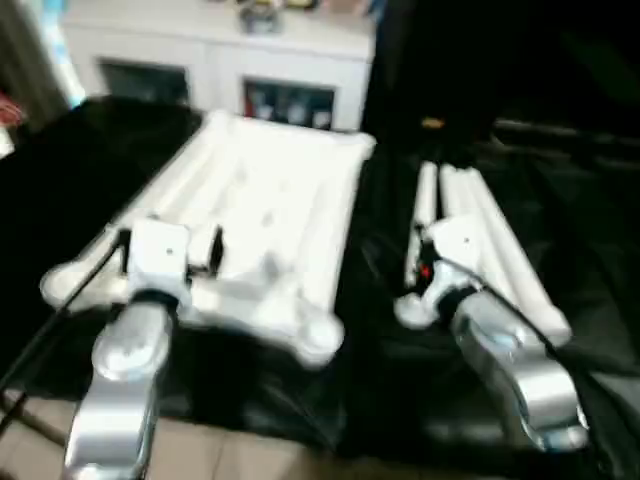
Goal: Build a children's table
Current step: Move to table
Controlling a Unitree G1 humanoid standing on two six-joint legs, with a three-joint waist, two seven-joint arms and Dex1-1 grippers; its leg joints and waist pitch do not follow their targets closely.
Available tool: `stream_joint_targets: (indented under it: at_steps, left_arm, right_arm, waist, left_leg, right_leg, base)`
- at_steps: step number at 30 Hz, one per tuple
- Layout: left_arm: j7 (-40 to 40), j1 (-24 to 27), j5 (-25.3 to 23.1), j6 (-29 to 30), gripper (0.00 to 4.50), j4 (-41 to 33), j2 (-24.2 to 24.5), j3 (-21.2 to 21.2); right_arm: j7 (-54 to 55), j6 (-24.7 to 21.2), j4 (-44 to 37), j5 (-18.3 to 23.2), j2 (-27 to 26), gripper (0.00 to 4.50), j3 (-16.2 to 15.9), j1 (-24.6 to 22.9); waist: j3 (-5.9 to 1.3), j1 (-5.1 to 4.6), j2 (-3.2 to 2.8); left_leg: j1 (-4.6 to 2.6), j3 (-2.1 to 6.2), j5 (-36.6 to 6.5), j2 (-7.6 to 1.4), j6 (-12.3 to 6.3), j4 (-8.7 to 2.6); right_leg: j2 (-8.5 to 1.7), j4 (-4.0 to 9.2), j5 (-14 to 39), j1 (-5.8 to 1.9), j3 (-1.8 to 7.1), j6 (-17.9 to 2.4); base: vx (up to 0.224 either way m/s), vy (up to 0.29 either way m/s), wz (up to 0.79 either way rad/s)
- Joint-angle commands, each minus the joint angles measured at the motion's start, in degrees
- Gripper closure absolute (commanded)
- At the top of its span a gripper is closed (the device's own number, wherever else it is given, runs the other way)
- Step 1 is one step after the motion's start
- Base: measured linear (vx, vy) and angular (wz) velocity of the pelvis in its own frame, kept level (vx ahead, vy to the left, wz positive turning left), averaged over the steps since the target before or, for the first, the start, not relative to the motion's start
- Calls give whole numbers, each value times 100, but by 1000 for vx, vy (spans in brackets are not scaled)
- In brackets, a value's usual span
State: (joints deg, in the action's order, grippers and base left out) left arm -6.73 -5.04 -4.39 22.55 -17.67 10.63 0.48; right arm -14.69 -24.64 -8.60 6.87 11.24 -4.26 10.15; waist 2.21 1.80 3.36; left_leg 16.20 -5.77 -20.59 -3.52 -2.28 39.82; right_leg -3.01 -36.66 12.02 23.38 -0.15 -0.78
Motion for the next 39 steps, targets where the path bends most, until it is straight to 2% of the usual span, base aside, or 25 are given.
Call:
stream_joint_targets:
  at_steps: [1,2,3,4,5,6,7,8,9,10,11,12,13,15,16,17,18,19,21,23,27,32,33,35,39]
  left_arm:
    - [-118,14,43,-23,0,-14,120,9]
    - [-175,24,61,-45,0,-8,133,12]
    - [-257,42,132,-119,0,-3,127,38]
    - [-327,47,174,-133,0,-4,147,40]
    - [-519,60,296,-160,0,-6,209,42]
    - [-740,83,453,-139,0,-19,278,43]
    - [-1000,110,601,-117,0,-39,387,31]
    - [-1282,130,718,-132,0,-37,557,2]
    - [-1452,121,792,-114,0,-8,657,-6]
    - [-1559,114,843,-98,0,14,718,-10]
    - [-1752,91,885,-161,0,74,863,-25]
    - [-1887,66,891,-237,0,135,987,-31]
    - [-2070,35,924,-319,0,210,1112,-34]
    - [-2744,-35,1111,-551,0,382,1493,-71]
    - [-2751,-35,1114,-553,0,384,1498,-72]
    - [-3040,-46,1229,-581,0,426,1658,-104]
    - [-3156,-42,1272,-570,0,441,1727,-124]
    - [-3294,-53,1253,-628,0,487,1820,-183]
    - [-3875,-102,1237,-799,0,653,2169,-412]
    - [-4311,-183,1281,-885,0,760,2369,-581]
    - [-4870,-404,1196,-1192,0,1062,2579,-903]
    - [-5571,-929,901,-2014,55,2127,2758,-1310]
    - [-5641,-974,904,-2081,71,2216,2771,-1331]
    - [-5904,-1155,899,-2166,83,2529,2825,-1414]
    - [-6259,-1383,896,-2245,122,2922,2878,-1520]
  right_arm:
    - [15,-42,-206,2,-57,4,26,75]
    - [26,-79,-244,30,-51,4,16,65]
    - [27,-120,-280,61,-32,4,-6,55]
    - [12,-129,-298,77,-21,4,-18,54]
    - [-41,-147,-346,114,7,4,-50,51]
    - [-174,-137,-395,176,52,4,-81,47]
    - [-344,-162,-445,263,117,4,-109,41]
    - [-581,-218,-501,364,193,4,-140,38]
    - [-692,-288,-511,403,244,4,-165,53]
    - [-760,-332,-516,423,276,4,-181,64]
    - [-918,-351,-502,423,370,4,-238,94]
    - [-1038,-364,-495,425,438,4,-278,121]
    - [-1159,-356,-488,445,502,4,-300,147]
    - [-1484,-410,-482,608,689,4,-270,223]
    - [-1487,-410,-482,609,691,4,-269,223]
    - [-1601,-449,-482,672,799,4,-273,253]
    - [-1695,-492,-492,749,846,4,-278,258]
    - [-1805,-437,-496,763,919,4,-298,263]
    - [-2307,-229,-500,805,1239,4,-378,274]
    - [-2678,-98,-447,776,1515,4,-424,278]
    - [-3142,-108,-432,799,1843,4,-487,299]
    - [-3530,-68,-476,809,2159,0,-622,335]
    - [-3556,-58,-482,806,2173,0,-628,334]
    - [-3624,-73,-521,810,2220,0,-648,325]
    - [-3692,-93,-572,795,2243,0,-650,282]
  waist:
    - [-326,168,8]
    - [-249,159,-89]
    - [-224,155,-120]
    - [-157,123,-419]
    - [-205,69,-447]
    - [-183,-121,-646]
    - [-269,-194,-669]
    - [-306,-174,-657]
    - [-316,-125,-586]
    - [-342,-84,-537]
    - [-428,-28,-465]
    - [-387,10,-437]
    - [-358,13,-450]
    - [-268,7,-466]
    - [-235,-20,-415]
    - [-144,-25,-420]
    - [-123,-26,-403]
    - [-95,-20,-397]
    - [-112,-3,-403]
    - [-111,9,-366]
    - [-140,7,-381]
    - [-211,-6,-413]
    - [-211,-6,-413]
    - [-231,-6,-413]
    - [-243,-2,-410]
  left_leg:
    - [525,139,220,-150,-70,216]
    - [659,247,464,-348,326,304]
    - [659,269,543,-417,395,251]
    - [650,350,911,-639,507,-165]
    - [574,260,1121,-678,497,-505]
    - [420,425,1343,-922,345,-835]
    - [65,647,1723,-1230,12,-778]
    - [54,631,2101,-1216,-149,-702]
    - [184,444,2966,-995,-253,-521]
    - [302,328,3366,-849,-202,-462]
    - [451,234,4107,-682,-92,-435]
    - [481,171,3509,-665,69,-483]
    - [500,152,2956,-683,131,-531]
    - [468,105,912,-779,233,-709]
    - [473,95,586,-801,235,-750]
    - [392,41,-388,-847,328,-844]
    - [365,10,-636,-855,359,-863]
    - [312,-34,-964,-870,471,-876]
    - [308,-37,-993,-885,527,-901]
    - [327,-60,-845,-905,482,-928]
    - [362,-106,-586,-941,456,-935]
    - [383,-134,-63,-933,354,-886]
    - [383,-134,-63,-933,354,-886]
    - [405,-141,231,-948,303,-872]
    - [375,-175,371,-951,217,-854]
  right_leg:
    - [-1044,799,2167,-994,955,-1681]
    - [-1043,803,1103,-995,873,-2402]
    - [-982,811,893,-943,771,-2522]
    - [-747,715,651,-759,431,-2327]
    - [-460,655,604,-738,196,-2000]
    - [60,181,351,-437,-153,-1223]
    - [-121,6,56,-132,-105,-741]
    - [-225,46,-290,-138,-75,-686]
    - [-394,180,-1119,-220,2,-796]
    - [-435,182,-1678,-326,60,-889]
    - [-397,54,-2811,-517,110,-940]
    - [-409,129,-2657,-500,91,-957]
    - [-442,163,-2346,-505,102,-986]
    - [-505,328,-729,-512,123,-1197]
    - [-507,364,-367,-509,130,-1242]
    - [-529,481,943,-441,147,-1263]
    - [-541,529,1409,-424,155,-1226]
    - [-556,605,2215,-370,172,-1091]
    - [-564,655,2674,-353,180,-855]
    - [-540,647,2507,-342,180,-769]
    - [-526,570,1876,-360,155,-971]
    - [-519,489,961,-414,146,-1153]
    - [-519,489,961,-414,146,-1153]
    - [-540,439,415,-447,132,-1317]
    - [-526,399,-6,-436,123,-1479]
  base:
    - [145,-54,8]
    - [107,-14,8]
    - [107,-14,8]
    - [88,44,9]
    - [92,91,1]
    - [92,91,1]
    - [115,95,4]
    - [89,68,9]
    - [89,68,9]
    - [0,0,0]
    - [0,0,0]
    - [0,0,0]
    - [0,0,0]
    - [-55,-39,4]
    - [-63,-52,3]
    - [-66,-57,3]
    - [-66,-57,3]
    - [-64,-55,5]
    - [-60,-49,3]
    - [0,0,0]
    - [0,0,0]
    - [0,0,0]
    - [0,0,0]
    - [0,0,0]
    - [0,0,0]
